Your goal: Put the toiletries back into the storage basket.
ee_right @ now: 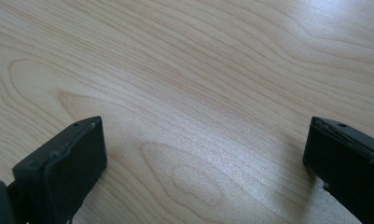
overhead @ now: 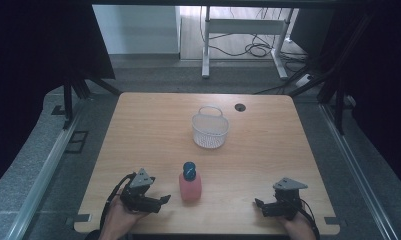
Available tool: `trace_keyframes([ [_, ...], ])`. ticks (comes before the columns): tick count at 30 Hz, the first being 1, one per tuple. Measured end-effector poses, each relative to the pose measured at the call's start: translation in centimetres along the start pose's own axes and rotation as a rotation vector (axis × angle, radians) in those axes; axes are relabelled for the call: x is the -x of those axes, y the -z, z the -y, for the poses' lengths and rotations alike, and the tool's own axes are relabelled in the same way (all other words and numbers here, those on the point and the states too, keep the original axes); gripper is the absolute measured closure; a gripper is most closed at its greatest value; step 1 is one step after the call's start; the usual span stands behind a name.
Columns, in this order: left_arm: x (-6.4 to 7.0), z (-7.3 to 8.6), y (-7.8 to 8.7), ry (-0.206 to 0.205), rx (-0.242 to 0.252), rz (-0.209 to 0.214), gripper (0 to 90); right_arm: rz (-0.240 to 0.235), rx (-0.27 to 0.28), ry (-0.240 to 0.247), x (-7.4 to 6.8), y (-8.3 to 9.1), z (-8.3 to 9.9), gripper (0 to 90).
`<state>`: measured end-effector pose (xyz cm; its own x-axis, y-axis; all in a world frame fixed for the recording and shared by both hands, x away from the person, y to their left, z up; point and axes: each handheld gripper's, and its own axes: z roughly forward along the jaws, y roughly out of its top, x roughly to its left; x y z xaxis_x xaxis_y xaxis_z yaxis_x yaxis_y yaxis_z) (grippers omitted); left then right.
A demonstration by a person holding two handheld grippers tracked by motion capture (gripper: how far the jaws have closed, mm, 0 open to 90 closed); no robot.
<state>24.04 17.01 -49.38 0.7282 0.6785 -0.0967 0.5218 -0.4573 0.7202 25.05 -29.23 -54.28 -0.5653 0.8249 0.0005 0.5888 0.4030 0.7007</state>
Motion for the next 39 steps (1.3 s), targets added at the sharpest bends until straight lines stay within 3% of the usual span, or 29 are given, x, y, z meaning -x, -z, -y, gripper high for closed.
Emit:
trace_keyframes([
  [19, 1.4, -3.1, 1.7, -0.041, 0.043, 0.060, 15.9, 0.000, 0.000, 0.000, 0.0, 0.0, 0.0, 0.0],
  [39, 2.3, -6.0, 0.8, -0.082, 0.060, 0.077, 20.3, 0.000, 0.000, 0.000, 0.0, 0.0, 0.0, 0.0],
])
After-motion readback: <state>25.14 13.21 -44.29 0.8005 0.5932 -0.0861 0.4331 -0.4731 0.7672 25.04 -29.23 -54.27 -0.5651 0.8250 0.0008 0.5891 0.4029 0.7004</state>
